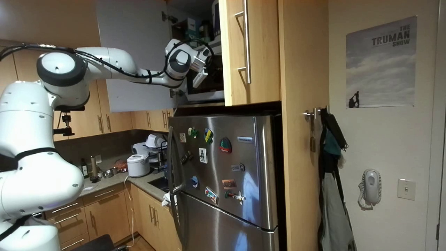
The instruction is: Close the microwave door
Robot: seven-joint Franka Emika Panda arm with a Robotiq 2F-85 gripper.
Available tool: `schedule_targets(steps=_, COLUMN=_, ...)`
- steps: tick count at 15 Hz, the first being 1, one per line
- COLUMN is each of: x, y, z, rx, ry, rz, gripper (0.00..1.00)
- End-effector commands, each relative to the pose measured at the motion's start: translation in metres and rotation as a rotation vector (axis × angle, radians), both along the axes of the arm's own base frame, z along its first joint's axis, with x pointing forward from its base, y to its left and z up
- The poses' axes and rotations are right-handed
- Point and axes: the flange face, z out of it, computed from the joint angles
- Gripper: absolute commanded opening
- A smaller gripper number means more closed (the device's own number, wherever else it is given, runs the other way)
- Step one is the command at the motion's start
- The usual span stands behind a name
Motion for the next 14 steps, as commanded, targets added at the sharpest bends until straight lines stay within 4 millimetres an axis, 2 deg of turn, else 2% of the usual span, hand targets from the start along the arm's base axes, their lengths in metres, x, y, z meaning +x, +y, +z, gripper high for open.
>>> schedule_targets(steps=1, x=0.003, y=0.0, z=0.015, rx=-0.016, ry=-0.006, rz=0.034, gripper=0.01)
schedule_targets(steps=2, x=0.0, y=0.0, z=0.016, rx=-0.016, ry=0.001, rz=0.046, gripper=0.0)
schedule_targets(steps=3, x=-0.006, y=-0.002, z=0.016, rx=-0.021, ry=0.012, rz=0.055, gripper=0.26)
schedule_targets(steps=4, x=-0.009, y=-0.003, z=0.015, rx=-0.032, ry=0.015, rz=0.061, gripper=0.28)
schedule_targets(steps=6, x=-0.022, y=-0.007, z=0.016, rx=-0.062, ry=0.021, rz=0.069, gripper=0.41)
schedule_targets(steps=11, x=-0.06, y=-0.019, z=0.031, rx=-0.132, ry=0.061, rz=0.046, gripper=0.79)
schedule_targets(steps=14, x=-0.084, y=-0.018, z=0.031, rx=-0.161, ry=0.089, rz=0.048, gripper=0.99)
